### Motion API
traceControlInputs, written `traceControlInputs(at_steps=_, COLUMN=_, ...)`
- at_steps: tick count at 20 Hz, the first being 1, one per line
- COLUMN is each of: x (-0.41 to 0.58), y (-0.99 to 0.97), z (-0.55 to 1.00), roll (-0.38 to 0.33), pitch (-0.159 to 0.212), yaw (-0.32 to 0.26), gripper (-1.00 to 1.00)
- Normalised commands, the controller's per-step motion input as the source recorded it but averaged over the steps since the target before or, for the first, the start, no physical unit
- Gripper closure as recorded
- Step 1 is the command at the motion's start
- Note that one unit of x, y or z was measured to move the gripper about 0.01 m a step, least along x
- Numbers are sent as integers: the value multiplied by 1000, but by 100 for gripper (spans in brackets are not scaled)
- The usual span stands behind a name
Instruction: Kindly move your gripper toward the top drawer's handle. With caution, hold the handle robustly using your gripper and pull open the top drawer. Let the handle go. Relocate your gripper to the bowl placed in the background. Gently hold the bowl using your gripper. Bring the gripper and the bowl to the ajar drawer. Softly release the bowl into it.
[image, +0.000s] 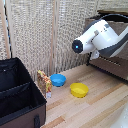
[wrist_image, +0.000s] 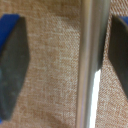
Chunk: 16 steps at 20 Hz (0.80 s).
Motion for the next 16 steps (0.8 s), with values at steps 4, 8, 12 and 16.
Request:
traceControlInputs(at_steps=4, x=211, y=601, z=120, roll=48, pitch=2, yaw=-33, gripper=-100)
traceControlInputs(at_steps=8, x=144, y=754, z=161, roll=71, pitch=47, yaw=-8, gripper=-100)
traceControlInputs(at_steps=12, x=266, y=570, z=201, roll=236, pitch=124, yaw=-76, gripper=-100)
traceControlInputs(at_steps=16, x=320, y=413, z=74, roll=301, pitch=142, yaw=-126, gripper=-100)
